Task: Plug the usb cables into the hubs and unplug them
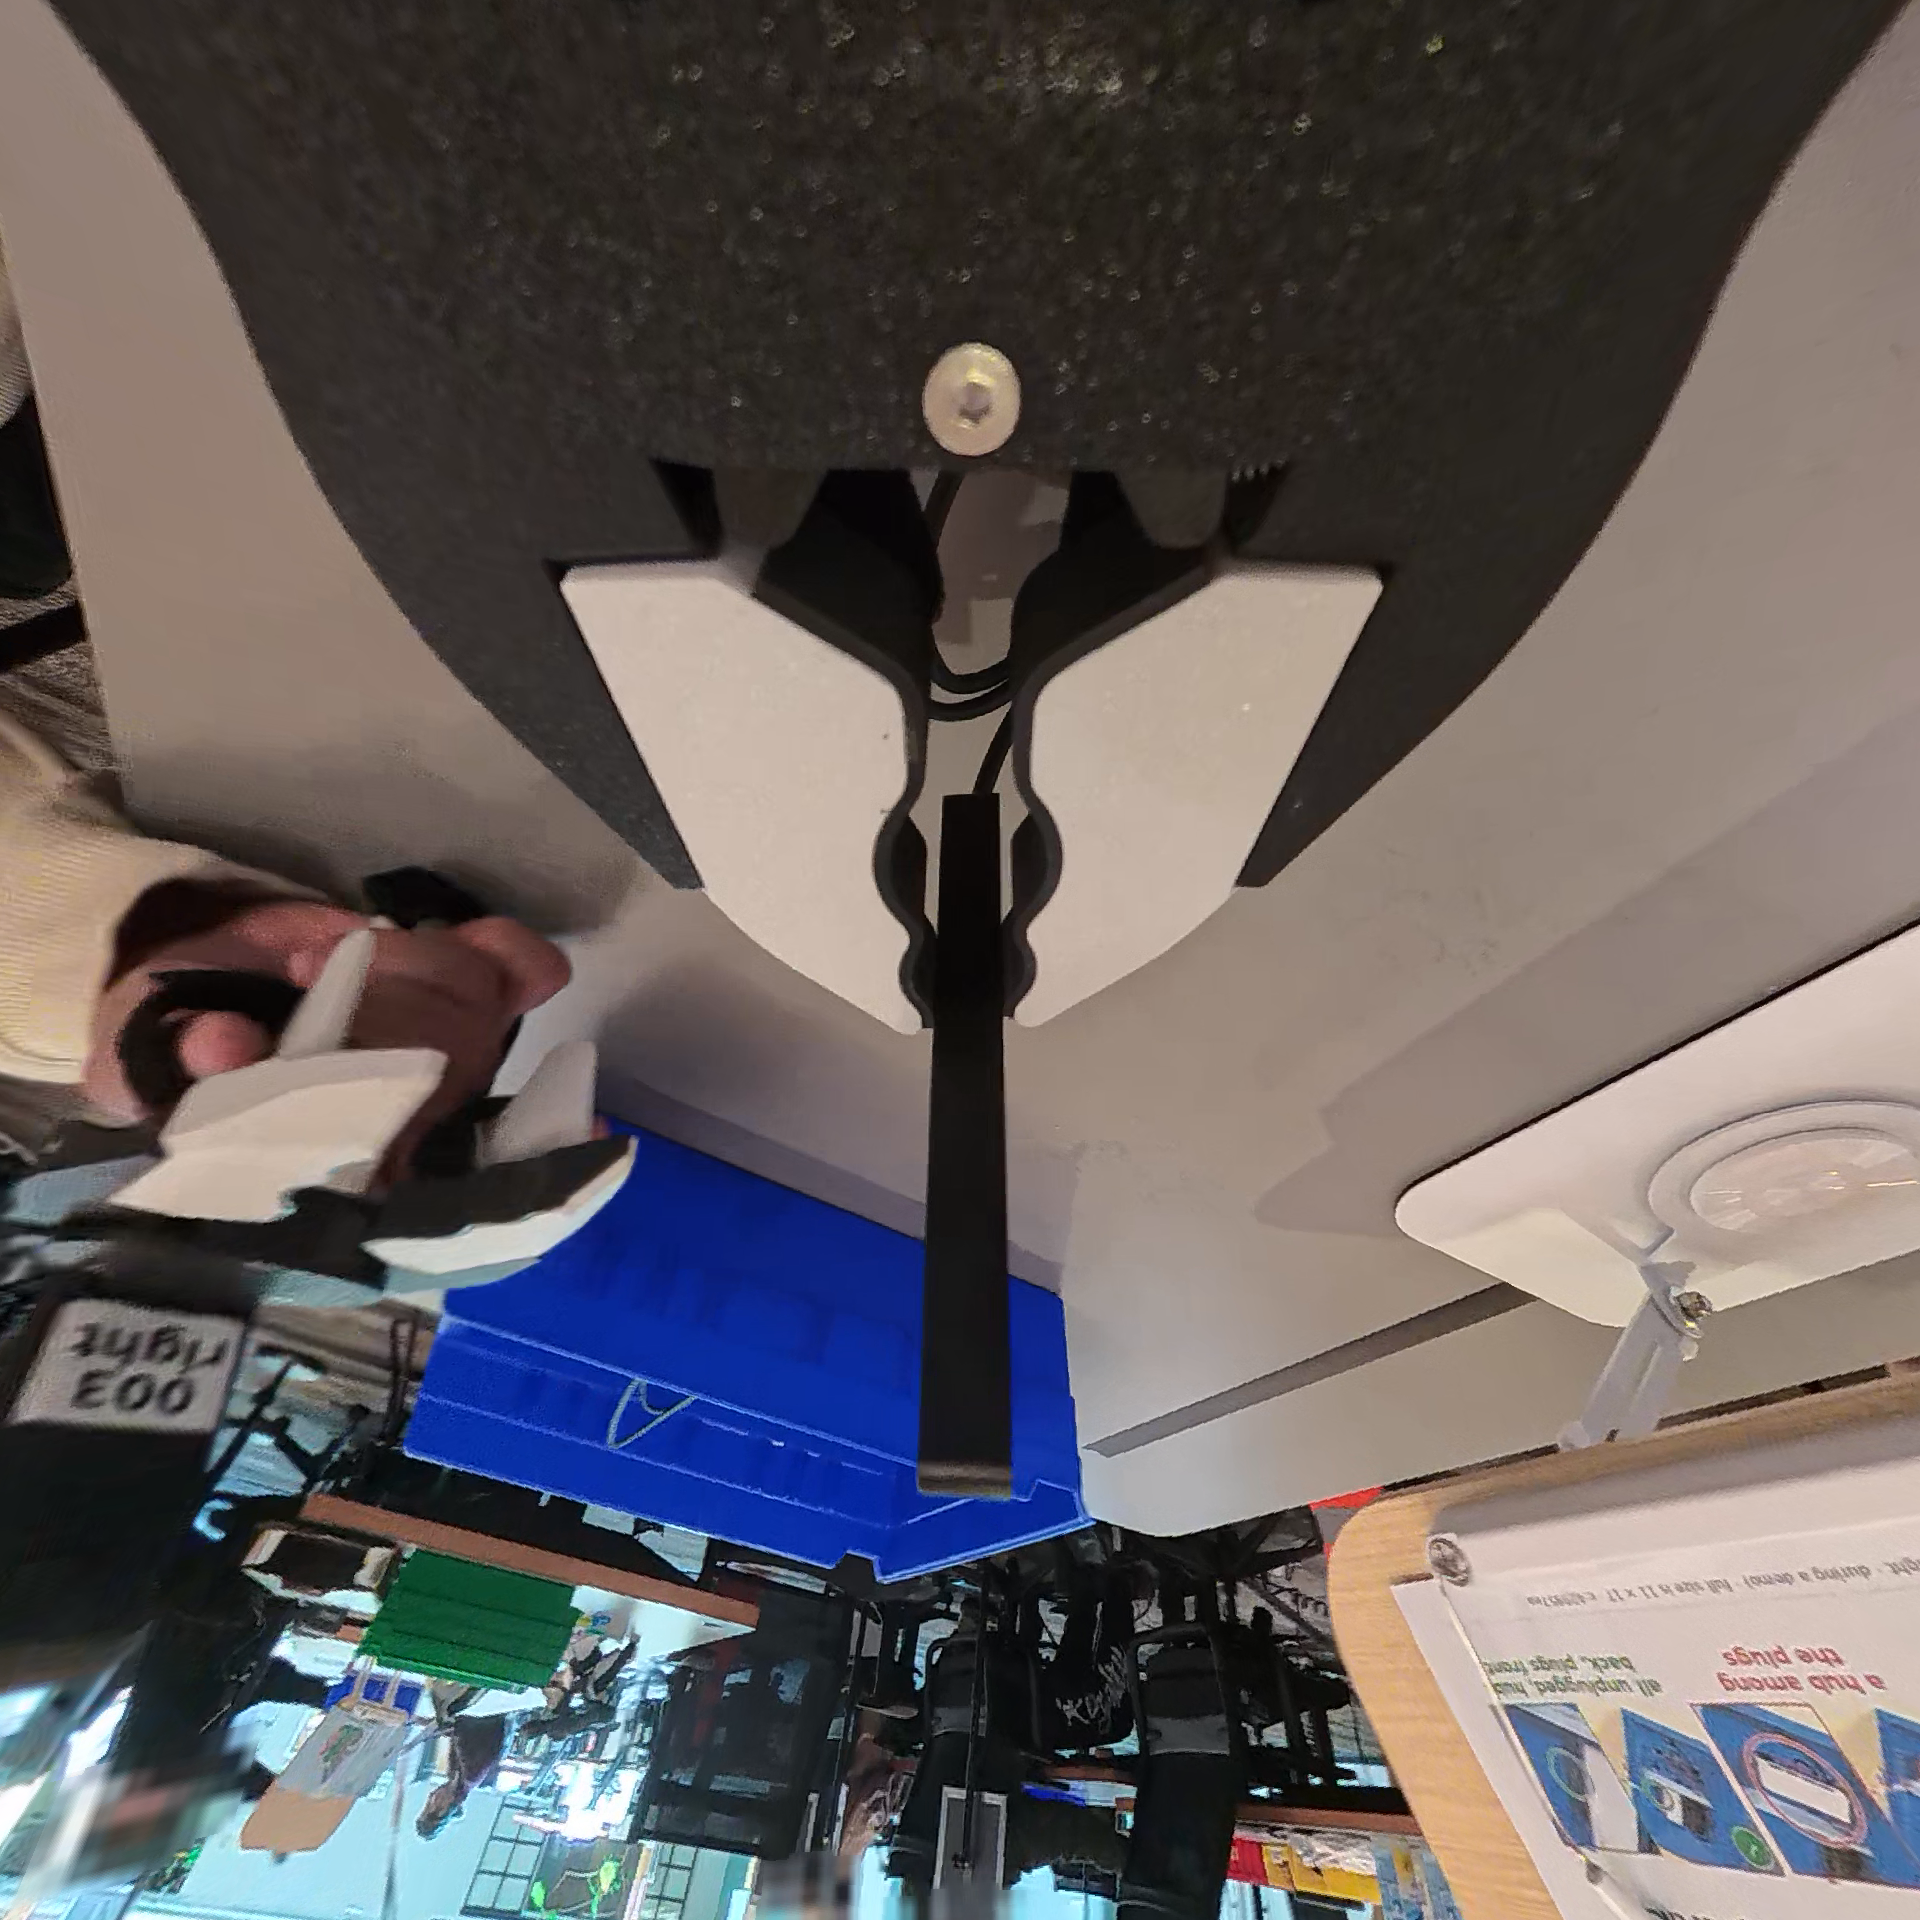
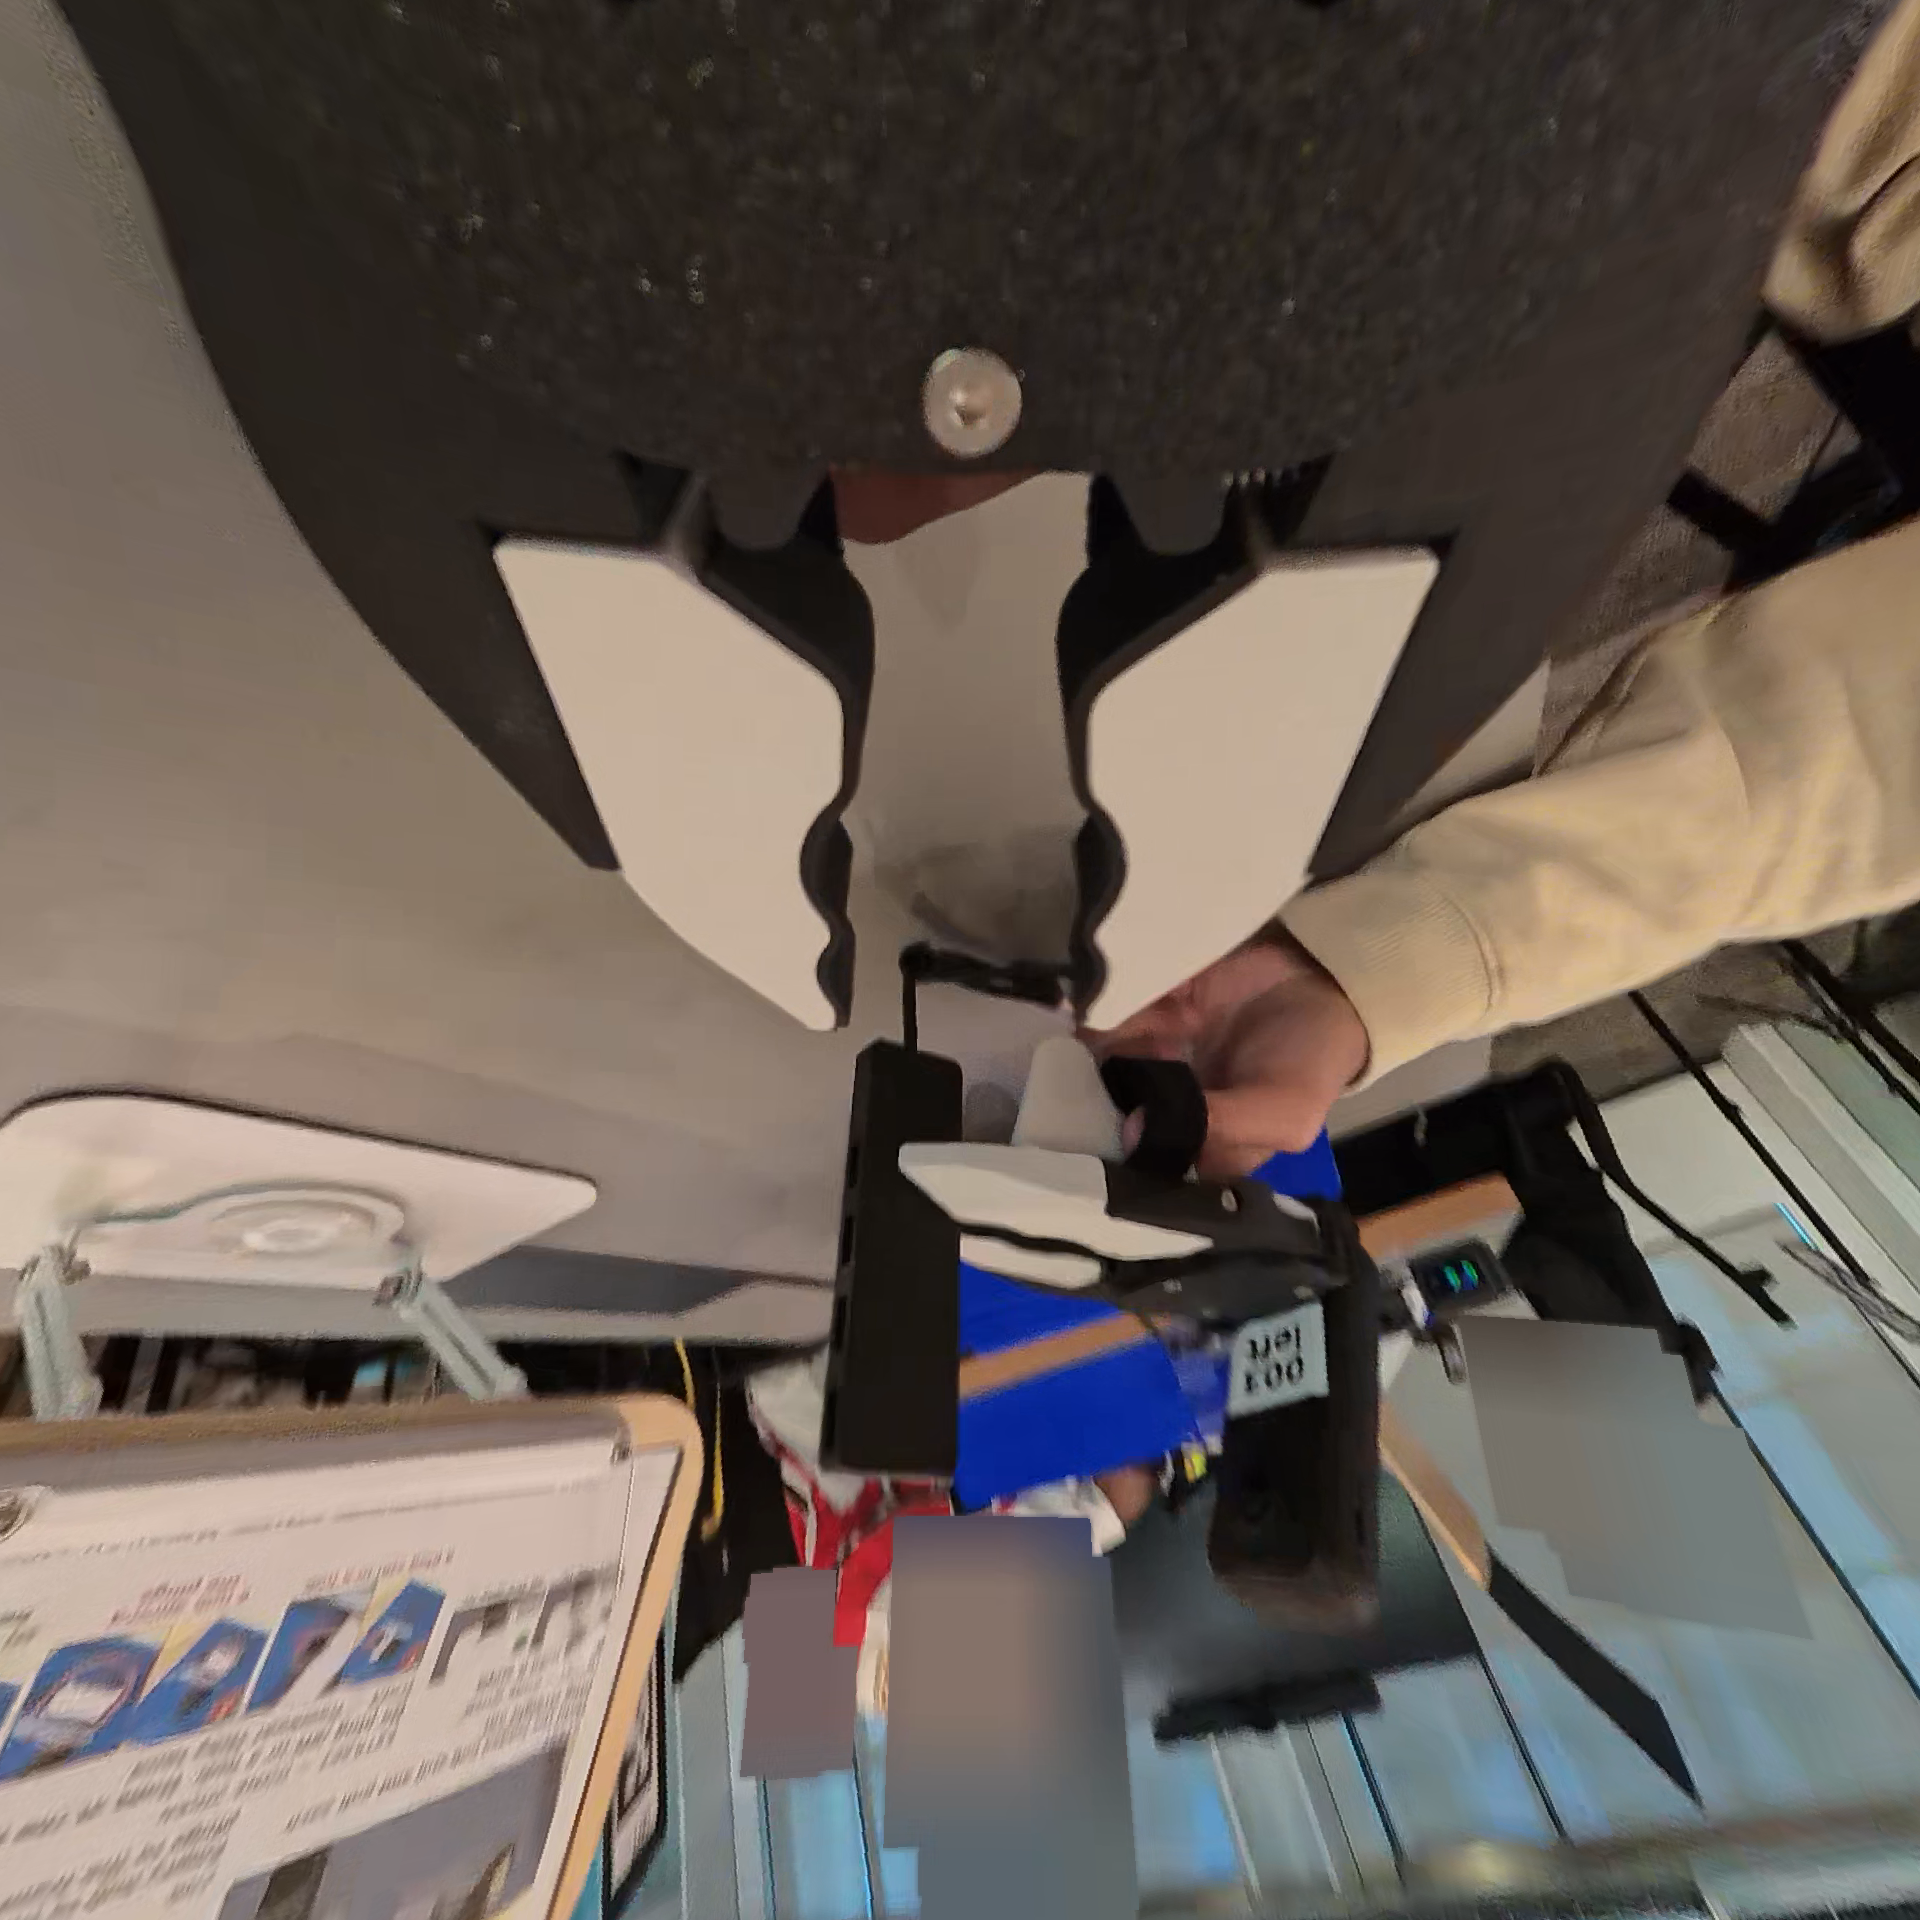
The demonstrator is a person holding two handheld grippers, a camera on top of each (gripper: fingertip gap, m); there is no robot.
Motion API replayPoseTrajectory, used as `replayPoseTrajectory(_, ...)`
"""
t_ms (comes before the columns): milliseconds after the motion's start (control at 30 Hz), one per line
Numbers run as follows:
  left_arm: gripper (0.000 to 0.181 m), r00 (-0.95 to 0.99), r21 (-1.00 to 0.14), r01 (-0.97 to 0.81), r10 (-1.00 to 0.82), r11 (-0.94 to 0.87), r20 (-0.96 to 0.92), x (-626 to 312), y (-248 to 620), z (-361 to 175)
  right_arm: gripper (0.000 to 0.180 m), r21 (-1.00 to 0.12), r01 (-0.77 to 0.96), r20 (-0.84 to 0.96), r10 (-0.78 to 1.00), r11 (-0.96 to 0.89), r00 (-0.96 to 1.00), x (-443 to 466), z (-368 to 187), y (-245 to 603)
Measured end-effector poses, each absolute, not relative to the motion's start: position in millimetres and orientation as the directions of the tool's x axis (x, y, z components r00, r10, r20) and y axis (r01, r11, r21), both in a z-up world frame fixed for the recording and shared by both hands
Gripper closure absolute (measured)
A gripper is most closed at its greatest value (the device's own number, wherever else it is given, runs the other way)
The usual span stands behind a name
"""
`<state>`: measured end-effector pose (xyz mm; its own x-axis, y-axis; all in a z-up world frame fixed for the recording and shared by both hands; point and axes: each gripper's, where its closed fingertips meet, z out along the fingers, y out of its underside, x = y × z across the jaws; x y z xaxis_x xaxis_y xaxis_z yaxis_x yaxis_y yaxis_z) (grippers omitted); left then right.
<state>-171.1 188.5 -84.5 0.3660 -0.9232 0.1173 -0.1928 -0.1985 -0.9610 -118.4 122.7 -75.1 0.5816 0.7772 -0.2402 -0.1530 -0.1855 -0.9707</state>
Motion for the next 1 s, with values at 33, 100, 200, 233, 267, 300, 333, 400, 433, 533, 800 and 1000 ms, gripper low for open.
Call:
replayPoseTrajectory(33, 0.171, 0.34, -0.96, -0.189, -0.931, -0.206, 0.133, -170.0, 185.6, -84.0, 0.14, -0.97, -0.159, -0.24, 0.789, -0.182, 0.565, -119.6, -72.1, 121.3)
replayPoseTrajectory(100, 0.171, 0.245, -0.958, -0.191, -0.955, -0.216, 0.167, -165.8, 172.6, -81.5, 0.14, -0.981, -0.124, -0.191, 0.823, -0.147, 0.535, -117.7, -63.4, 115.4)
replayPoseTrajectory(200, 0.171, 0.058, -0.956, -0.206, -0.978, -0.207, 0.199, -159.4, 142.7, -78.1, 0.145, -0.949, -0.272, -0.266, 0.869, -0.16, 0.418, -109.7, -42.4, 108.3)
replayPoseTrajectory(233, 0.171, 0.0, -0.955, -0.218, -0.979, -0.2, 0.205, -157.5, 132.3, -78.2, 0.144, -0.941, -0.285, -0.285, 0.883, -0.183, 0.373, -110.6, -37.8, 108.0)
replayPoseTrajectory(267, 0.17, -0.037, -0.956, -0.224, -0.978, -0.191, 0.204, -155.5, 124.6, -77.9, 0.143, -0.941, -0.274, -0.29, 0.893, -0.2, 0.344, -113.4, -35.5, 109.8)
replayPoseTrajectory(300, 0.17, -0.066, -0.957, -0.228, -0.978, -0.179, 0.199, -153.7, 118.2, -78.1, 0.141, -0.943, -0.25, -0.292, 0.907, -0.22, 0.305, -119.1, -33.4, 110.1)
replayPoseTrajectory(333, 0.17, -0.092, -0.956, -0.237, -0.975, -0.174, 0.2, -152.1, 112.8, -79.1, 0.138, -0.944, -0.226, -0.297, 0.92, -0.241, 0.257, -126.8, -30.5, 108.9)
replayPoseTrajectory(400, 0.17, -0.105, -0.954, -0.248, -0.974, -0.169, 0.2, -149.9, 109.1, -81.6, 0.132, -0.953, -0.169, -0.285, 0.932, -0.251, 0.222, -141.4, -27.4, 109.4)
replayPoseTrajectory(433, 0.17, -0.116, -0.953, -0.25, -0.972, -0.171, 0.205, -149.5, 107.4, -81.9, 0.131, -0.961, -0.151, -0.263, 0.937, -0.232, 0.231, -147.0, -26.1, 111.8)
replayPoseTrajectory(533, 0.17, -0.132, -0.955, -0.234, -0.967, -0.181, 0.216, -149.6, 105.6, -78.6, 0.132, -0.965, -0.13, -0.251, 0.945, -0.228, 0.208, -161.8, -24.3, 116.3)
replayPoseTrajectory(800, 0.141, -0.033, -0.986, -0.14, -0.995, -0.088, 0.094, -152.2, 114.6, -68.6, 0.169, -0.982, -0.081, -0.187, 0.944, -0.171, 0.274, -160.7, -32.4, 130.6)
replayPoseTrajectory(1000, 0.115, 0.503, -0.993, -0.077, -0.856, 0.093, -0.119, -199.1, 165.1, -53.6, 0.169, -0.982, -0.092, -0.19, 0.899, -0.167, 0.395, -142.6, -34.4, 145.3)
